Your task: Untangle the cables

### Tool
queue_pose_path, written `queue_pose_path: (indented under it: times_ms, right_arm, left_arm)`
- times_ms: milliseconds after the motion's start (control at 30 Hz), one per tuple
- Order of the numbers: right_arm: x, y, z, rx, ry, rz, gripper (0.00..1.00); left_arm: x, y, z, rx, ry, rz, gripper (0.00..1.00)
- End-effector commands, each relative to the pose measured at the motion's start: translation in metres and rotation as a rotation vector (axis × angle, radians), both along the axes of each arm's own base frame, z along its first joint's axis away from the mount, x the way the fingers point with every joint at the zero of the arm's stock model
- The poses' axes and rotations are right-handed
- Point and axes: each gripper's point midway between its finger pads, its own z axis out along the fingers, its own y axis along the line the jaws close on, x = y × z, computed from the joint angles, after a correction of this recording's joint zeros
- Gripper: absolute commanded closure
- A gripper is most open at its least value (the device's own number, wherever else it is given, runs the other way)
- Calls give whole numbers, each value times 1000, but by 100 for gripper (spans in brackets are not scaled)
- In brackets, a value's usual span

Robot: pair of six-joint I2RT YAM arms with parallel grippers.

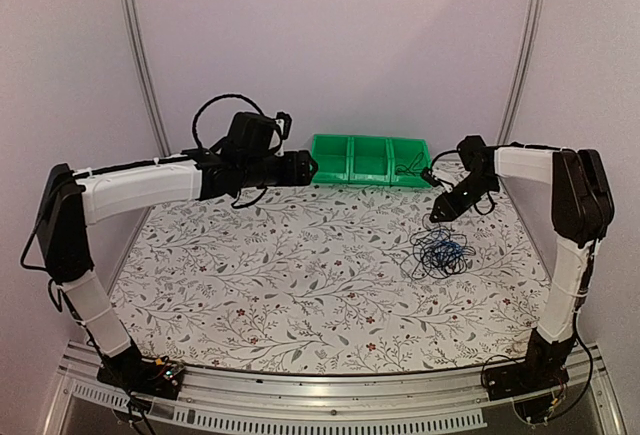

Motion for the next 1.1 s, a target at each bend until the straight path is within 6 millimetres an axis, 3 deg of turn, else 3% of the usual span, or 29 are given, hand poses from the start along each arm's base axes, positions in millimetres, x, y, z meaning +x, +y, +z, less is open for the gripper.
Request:
queue_pose_path:
  times_ms: [0, 100, 167, 267, 333, 433, 500, 533, 633, 800, 967, 1067]
  right_arm:
    - [17, -1, -6, -8, -8, -39, 74]
    - [18, 3, -3, 15, 2, -32, 96]
    - [17, 8, 9, 45, 2, -20, 100]
    - [13, 14, 54, 90, -70, 13, 100]
    - [3, 19, 96, 136, -138, 51, 100]
    - [-24, 28, 160, 221, -260, 133, 100]
    - [-44, 34, 192, 280, -310, 178, 100]
    - [-55, 36, 212, 309, -346, 202, 100]
    - [-76, 42, 250, 375, -414, 252, 100]
    - [-87, 50, 291, 440, -491, 281, 100]
    - [-91, 60, 307, 493, -494, 309, 100]
    - [-93, 64, 309, 504, -491, 326, 100]
  left_arm:
    - [-3, -20, -1, -7, -10, -105, 25]
    - [-2, -30, -2, -12, -12, -156, 29]
    - [-6, -41, -2, -18, -11, -216, 32]
    - [-9, -56, 3, -12, -39, -285, 34]
    - [-14, -70, 11, -9, -77, -342, 36]
    - [-24, -96, 25, 1, -163, -435, 37]
    - [-36, -115, 37, 15, -234, -505, 37]
    - [-41, -126, 51, 5, -297, -536, 36]
    - [-58, -152, 77, -11, -417, -624, 36]
    - [-68, -186, 114, -122, -475, -705, 37]
    - [-72, -207, 143, -163, -562, -701, 37]
    - [-69, -213, 148, -156, -587, -692, 39]
